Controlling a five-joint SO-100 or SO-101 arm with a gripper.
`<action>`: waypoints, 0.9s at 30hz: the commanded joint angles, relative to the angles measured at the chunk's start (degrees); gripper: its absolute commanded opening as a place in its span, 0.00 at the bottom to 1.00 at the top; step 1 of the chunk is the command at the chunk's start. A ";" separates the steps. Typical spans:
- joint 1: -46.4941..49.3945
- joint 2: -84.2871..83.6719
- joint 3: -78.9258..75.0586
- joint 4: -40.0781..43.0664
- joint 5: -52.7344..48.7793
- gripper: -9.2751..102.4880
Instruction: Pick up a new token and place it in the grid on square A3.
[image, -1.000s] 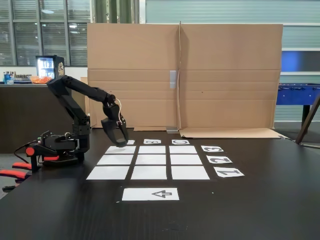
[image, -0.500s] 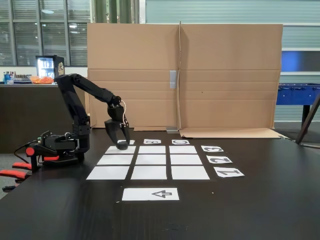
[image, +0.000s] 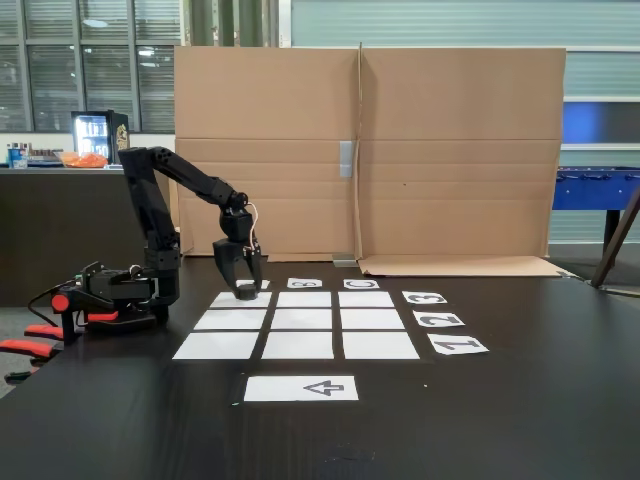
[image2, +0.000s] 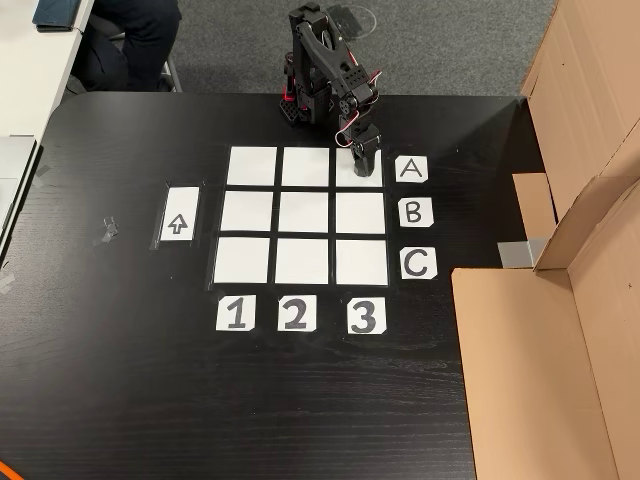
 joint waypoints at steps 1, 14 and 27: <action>-0.26 -0.35 -0.79 0.18 0.35 0.25; -0.44 0.79 -0.09 -0.09 0.35 0.35; -4.83 1.41 0.53 -0.53 0.35 0.43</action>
